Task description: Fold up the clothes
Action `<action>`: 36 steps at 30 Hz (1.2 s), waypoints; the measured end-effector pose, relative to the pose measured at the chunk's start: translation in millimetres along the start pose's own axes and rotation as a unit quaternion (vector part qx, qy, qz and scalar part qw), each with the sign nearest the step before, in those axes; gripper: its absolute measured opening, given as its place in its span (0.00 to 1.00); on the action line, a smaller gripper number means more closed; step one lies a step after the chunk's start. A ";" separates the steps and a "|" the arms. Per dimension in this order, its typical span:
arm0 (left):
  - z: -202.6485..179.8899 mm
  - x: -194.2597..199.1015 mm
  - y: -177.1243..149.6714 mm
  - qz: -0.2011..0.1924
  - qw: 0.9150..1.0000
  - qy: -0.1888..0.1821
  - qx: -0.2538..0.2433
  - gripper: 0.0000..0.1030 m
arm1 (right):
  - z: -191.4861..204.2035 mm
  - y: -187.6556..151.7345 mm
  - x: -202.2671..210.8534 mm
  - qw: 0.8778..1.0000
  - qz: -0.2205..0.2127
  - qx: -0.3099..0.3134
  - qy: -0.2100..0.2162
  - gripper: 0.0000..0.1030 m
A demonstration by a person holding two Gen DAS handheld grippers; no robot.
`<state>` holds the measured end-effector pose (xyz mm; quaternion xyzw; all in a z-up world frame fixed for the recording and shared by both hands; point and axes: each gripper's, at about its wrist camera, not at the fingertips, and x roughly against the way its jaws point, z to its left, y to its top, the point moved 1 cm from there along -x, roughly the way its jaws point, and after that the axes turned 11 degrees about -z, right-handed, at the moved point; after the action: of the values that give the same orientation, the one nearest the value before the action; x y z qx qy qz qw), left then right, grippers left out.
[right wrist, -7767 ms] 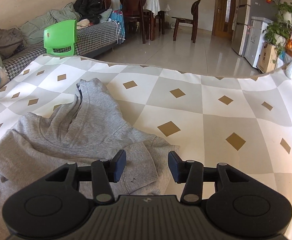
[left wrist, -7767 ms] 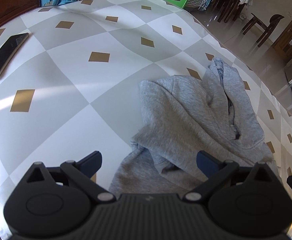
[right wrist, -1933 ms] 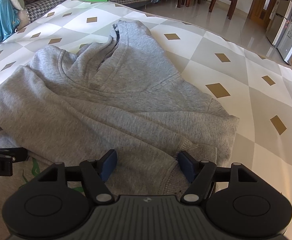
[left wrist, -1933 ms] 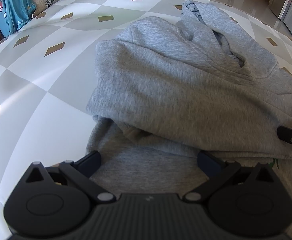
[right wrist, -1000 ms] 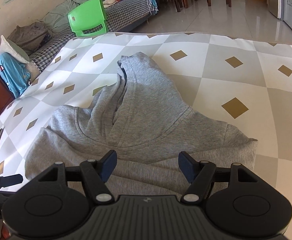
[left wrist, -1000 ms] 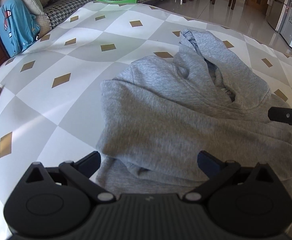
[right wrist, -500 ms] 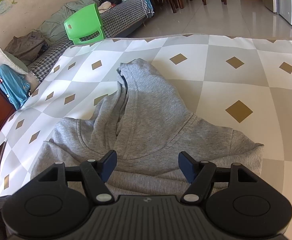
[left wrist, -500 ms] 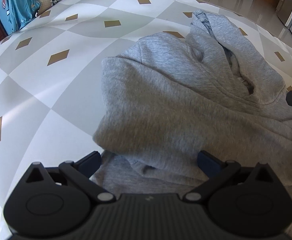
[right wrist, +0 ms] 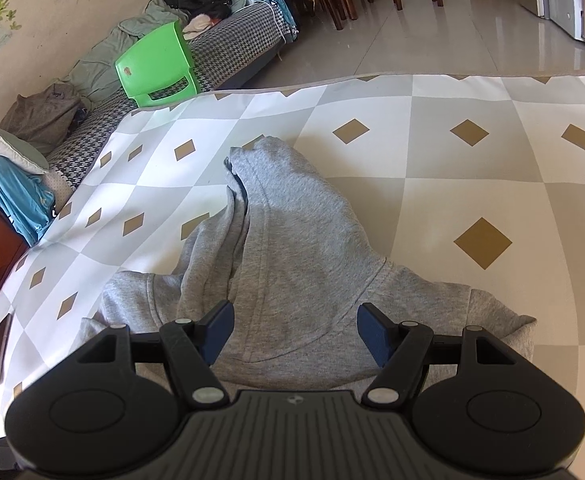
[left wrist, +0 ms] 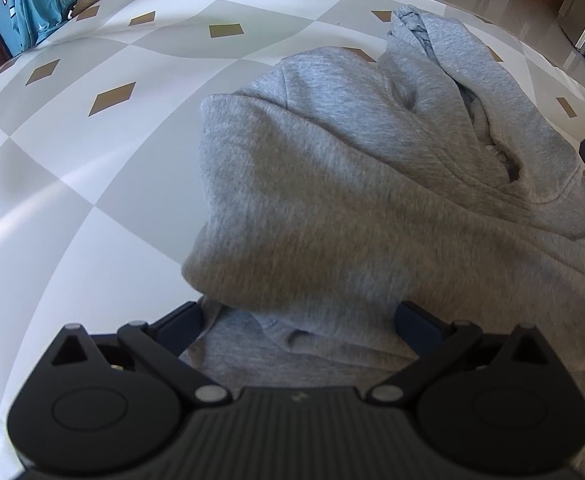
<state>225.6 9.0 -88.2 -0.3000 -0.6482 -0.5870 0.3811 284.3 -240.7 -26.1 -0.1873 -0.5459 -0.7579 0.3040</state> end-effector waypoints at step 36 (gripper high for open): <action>-1.0 -0.9 3.4 -0.007 1.000 0.000 -0.008 1.00 | -3.6 38.9 -106.4 0.997 -0.056 0.053 0.011 0.66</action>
<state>229.1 8.5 -87.1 -0.2983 -0.6457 -0.5946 0.3749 389.6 -225.4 -65.0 -0.1319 -0.5914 -0.7461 0.2760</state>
